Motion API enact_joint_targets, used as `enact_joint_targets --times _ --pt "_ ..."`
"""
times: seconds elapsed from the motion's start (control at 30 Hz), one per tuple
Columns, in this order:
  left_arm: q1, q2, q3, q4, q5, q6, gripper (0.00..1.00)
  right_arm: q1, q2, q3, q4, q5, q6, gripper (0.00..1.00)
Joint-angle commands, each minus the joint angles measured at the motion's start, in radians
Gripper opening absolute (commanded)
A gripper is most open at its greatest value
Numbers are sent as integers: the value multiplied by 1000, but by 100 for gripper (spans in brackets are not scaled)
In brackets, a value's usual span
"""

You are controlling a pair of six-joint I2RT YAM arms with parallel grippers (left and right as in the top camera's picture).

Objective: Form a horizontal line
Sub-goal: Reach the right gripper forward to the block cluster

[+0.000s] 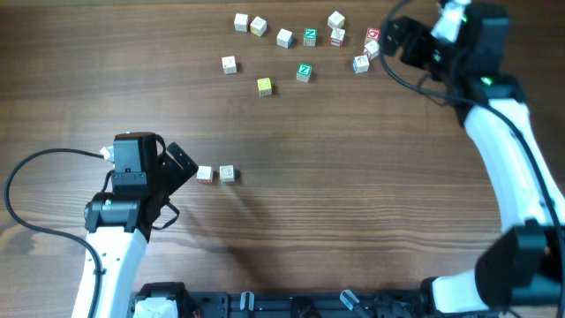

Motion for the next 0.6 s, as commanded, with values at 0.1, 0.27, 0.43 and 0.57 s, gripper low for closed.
enact_joint_targets --times 0.1,0.27,0.43,0.57 --pt "6 -2 6 2 -17 -10 100 93 277 162 89 138 -54 98" --pt "6 -2 6 2 -17 -10 100 167 507 287 204 222 -58 97" --pt "6 -2 6 2 -17 -10 100 216 660 322 380 404 -42 92" --pt "6 -2 6 2 -17 -10 100 222 736 322 486 414 -1 89"
